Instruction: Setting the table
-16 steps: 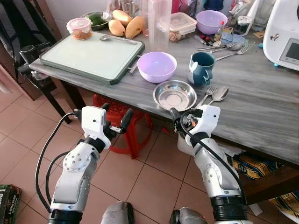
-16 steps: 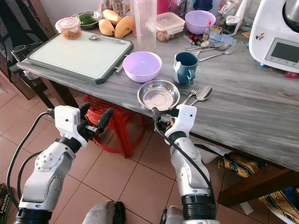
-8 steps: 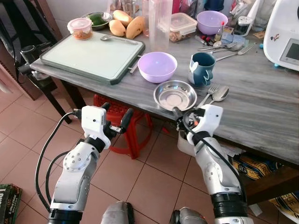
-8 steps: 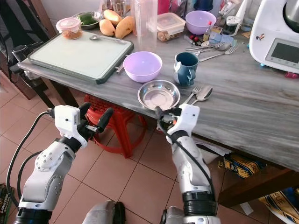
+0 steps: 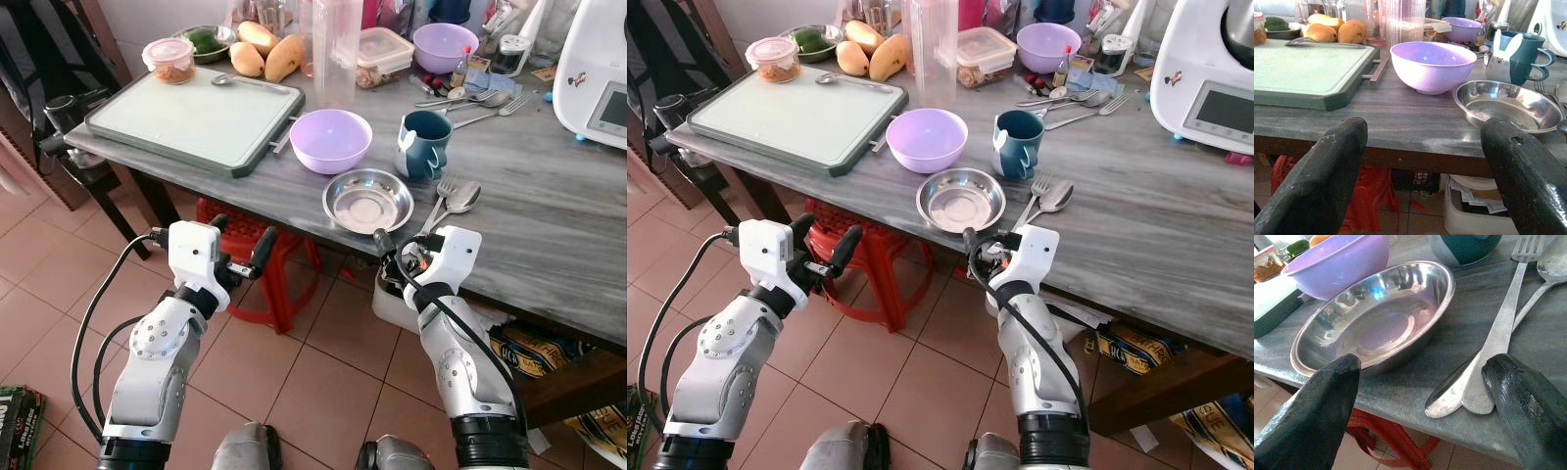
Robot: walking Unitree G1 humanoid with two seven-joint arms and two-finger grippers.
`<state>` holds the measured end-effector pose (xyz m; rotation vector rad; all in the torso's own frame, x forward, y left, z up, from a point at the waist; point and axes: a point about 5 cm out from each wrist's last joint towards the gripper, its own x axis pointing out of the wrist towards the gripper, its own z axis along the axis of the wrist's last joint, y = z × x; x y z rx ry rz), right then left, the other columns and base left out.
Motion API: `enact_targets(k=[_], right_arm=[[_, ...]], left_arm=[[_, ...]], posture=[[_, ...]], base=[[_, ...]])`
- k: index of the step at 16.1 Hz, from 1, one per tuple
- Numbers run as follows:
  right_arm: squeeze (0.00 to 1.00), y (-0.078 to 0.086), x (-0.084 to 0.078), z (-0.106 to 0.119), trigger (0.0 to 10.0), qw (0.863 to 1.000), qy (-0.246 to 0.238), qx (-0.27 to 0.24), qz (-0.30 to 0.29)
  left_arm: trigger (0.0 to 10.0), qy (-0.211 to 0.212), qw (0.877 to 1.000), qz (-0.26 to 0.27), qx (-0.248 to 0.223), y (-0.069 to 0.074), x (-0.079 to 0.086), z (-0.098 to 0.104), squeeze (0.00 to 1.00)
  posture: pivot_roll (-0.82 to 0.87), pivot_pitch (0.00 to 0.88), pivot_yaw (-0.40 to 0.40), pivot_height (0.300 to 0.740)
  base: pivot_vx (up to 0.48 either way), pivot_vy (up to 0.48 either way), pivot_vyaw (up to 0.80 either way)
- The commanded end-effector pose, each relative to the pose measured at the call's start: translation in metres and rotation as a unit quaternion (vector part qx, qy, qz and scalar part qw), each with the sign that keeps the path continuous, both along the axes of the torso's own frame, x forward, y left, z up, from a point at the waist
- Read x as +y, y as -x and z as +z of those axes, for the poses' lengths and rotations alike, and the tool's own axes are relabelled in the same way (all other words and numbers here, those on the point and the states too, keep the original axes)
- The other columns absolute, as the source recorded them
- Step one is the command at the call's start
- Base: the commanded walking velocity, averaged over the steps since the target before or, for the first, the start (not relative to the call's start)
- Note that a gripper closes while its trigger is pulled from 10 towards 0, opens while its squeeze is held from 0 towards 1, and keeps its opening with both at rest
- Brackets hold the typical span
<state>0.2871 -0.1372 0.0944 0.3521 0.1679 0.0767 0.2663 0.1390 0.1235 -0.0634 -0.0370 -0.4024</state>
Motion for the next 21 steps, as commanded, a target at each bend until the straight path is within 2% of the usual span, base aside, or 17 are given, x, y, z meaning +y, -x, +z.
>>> enact_targets(k=[1, 7, 10, 14, 17, 20, 21], right_arm=[[0.67, -0.002, 0.001, -0.004, 10.0, 1.0, 0.0, 0.012, 0.001], [0.67, -0.017, 0.01, 0.012, 10.0, 0.999, 0.018, -0.03, 0.019], [0.67, -0.02, 0.003, 0.023, 10.0, 0.998, 0.037, -0.058, -0.003], [0.67, -0.021, -0.006, 0.02, 10.0, 0.997, 0.048, -0.055, -0.016], [0.67, -0.018, -0.013, 0.019, 10.0, 0.993, 0.091, -0.064, -0.026], [0.67, -0.019, -0.013, 0.019, 10.0, 0.994, 0.088, -0.064, -0.023], [0.67, -0.017, -0.02, 0.019, 10.0, 0.99, 0.121, -0.061, -0.032]], left_arm=[[10.0, -0.005, 1.0, -0.002, -0.001, -0.002, 0.0, 0.001, 0.0], [10.0, -0.006, 1.0, 0.002, -0.002, -0.001, 0.001, 0.001, 0.0], [10.0, -0.006, 1.0, 0.004, -0.001, 0.0, 0.002, 0.001, 0.0], [10.0, -0.005, 1.0, 0.002, -0.001, 0.0, 0.0, 0.0, 0.0], [10.0, -0.005, 1.0, 0.004, 0.0, 0.0, 0.002, -0.001, 0.0], [10.0, -0.003, 1.0, 0.003, -0.003, -0.001, 0.0, 0.002, 0.0], [10.0, -0.003, 1.0, 0.005, -0.004, 0.0, 0.002, 0.003, 0.0]], posture=[[0.04, 0.042, 0.054, 0.74], [0.04, 0.045, 0.048, 0.74], [0.04, 0.048, 0.047, 0.74], [0.04, 0.048, 0.047, 0.74], [0.03, 0.046, 0.047, 0.74], [0.04, 0.047, 0.049, 0.74], [0.04, 0.047, 0.05, 0.74]], base=[[0.0, 0.0, 0.0], [0.0, 0.0, 0.0], [0.0, 0.0, 0.0], [0.0, 0.0, 0.0], [0.0, 0.0, 0.0], [0.0, 0.0, 0.0], [0.0, 0.0, 0.0]])
